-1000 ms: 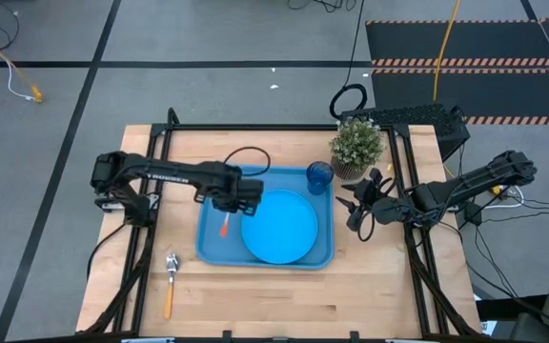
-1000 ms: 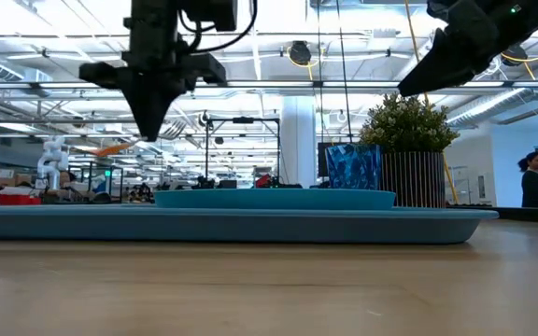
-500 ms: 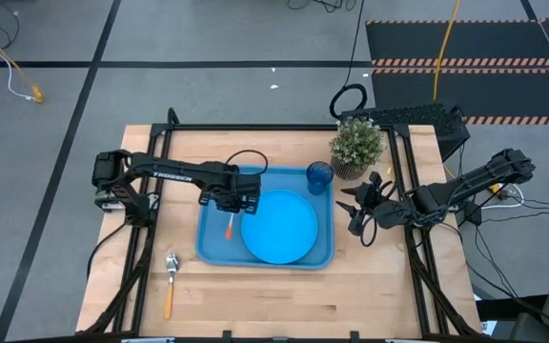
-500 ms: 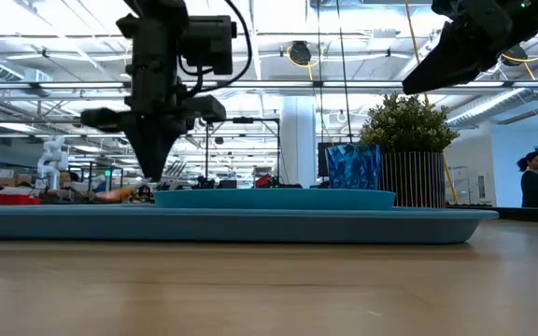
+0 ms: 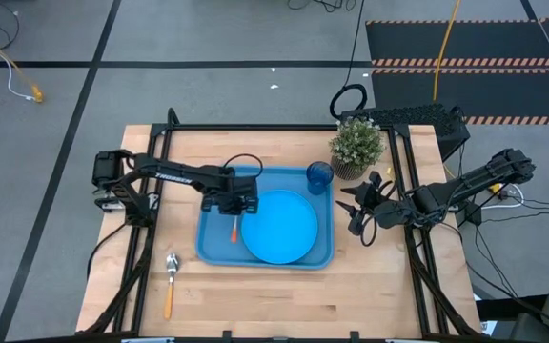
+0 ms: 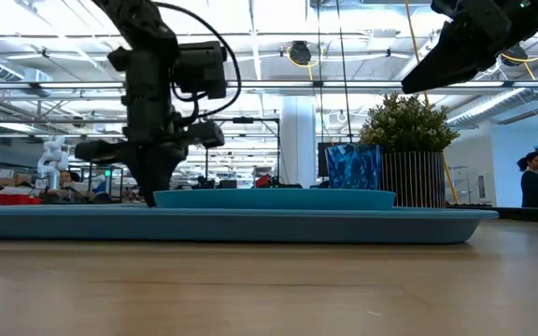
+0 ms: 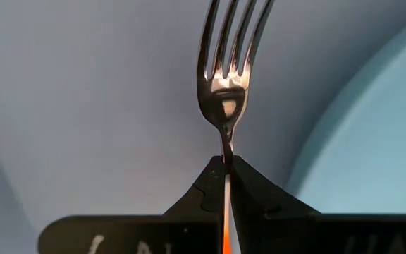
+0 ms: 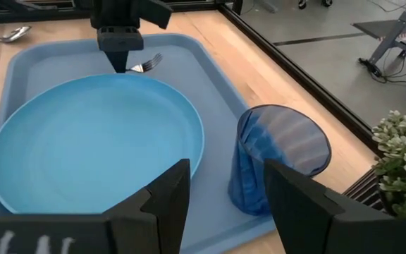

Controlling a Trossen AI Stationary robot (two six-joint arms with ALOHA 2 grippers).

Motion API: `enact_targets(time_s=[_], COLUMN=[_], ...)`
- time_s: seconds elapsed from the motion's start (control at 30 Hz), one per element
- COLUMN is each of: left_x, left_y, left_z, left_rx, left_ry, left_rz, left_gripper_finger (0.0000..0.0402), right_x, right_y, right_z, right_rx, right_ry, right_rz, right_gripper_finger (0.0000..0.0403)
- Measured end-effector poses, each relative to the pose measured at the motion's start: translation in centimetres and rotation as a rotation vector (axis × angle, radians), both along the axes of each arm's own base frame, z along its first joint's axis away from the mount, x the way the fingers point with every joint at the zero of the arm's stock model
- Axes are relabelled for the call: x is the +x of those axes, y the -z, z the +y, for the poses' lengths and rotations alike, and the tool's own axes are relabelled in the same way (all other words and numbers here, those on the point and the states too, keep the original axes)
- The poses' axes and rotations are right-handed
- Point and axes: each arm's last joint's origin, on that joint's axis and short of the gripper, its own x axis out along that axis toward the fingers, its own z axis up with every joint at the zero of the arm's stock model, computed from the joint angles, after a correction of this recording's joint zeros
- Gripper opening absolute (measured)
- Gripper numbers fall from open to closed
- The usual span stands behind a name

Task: Pick and place plate/cup/fork/spoon on tray
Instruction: Put the orange fork on the blue tray to the left of the blue plate, then put the yellow spoon on the blue tray to the left of the orange fork

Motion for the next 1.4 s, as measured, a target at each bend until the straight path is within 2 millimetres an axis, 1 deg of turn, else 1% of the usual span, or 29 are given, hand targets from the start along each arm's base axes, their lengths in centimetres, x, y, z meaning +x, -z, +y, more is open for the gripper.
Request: enact_targets(time_s=[0.2, 0.33, 0.57, 0.67, 1.07, 1.27, 1.4], left_x=[-0.6, -0.6, -0.7, -0.7, -0.7, -0.9, -1.6], left_y=[0.7, 0.7, 0.7, 0.7, 0.6, -1.3, -3.3], left_z=[-0.1, 0.0, 0.7, 1.0, 0.9, 0.8, 0.3], left_rx=[-0.011, -0.01, 0.014, 0.016, 0.017, 0.067, 0.105], left_ry=[-0.008, -0.013, -0.044, -0.054, -0.043, -0.019, -0.001], left_rz=[0.035, 0.028, 0.034, 0.031, 0.032, -0.017, -0.075], left_gripper_finger=[0.0008, 0.0011, 0.0032, 0.0034, 0.0037, 0.0037, 0.0037], right_x=[0.0, 0.1, 0.2, 0.2, 0.2, 0.2, 0.2], right_y=[0.0, -0.1, -0.3, -0.3, -0.3, -0.3, -0.3], right_z=[0.0, 0.0, 0.1, 0.1, 0.1, 0.1, 0.1], right_rx=[-0.005, -0.004, -0.007, -0.007, -0.007, -0.018, -0.019], right_ry=[-0.002, -0.004, -0.015, -0.016, -0.017, -0.023, -0.023], right_rz=[0.002, -0.009, -0.024, -0.023, -0.022, -0.016, -0.016], right_gripper_finger=[0.0174, 0.0174, 0.0174, 0.0174, 0.0174, 0.0174, 0.0174])
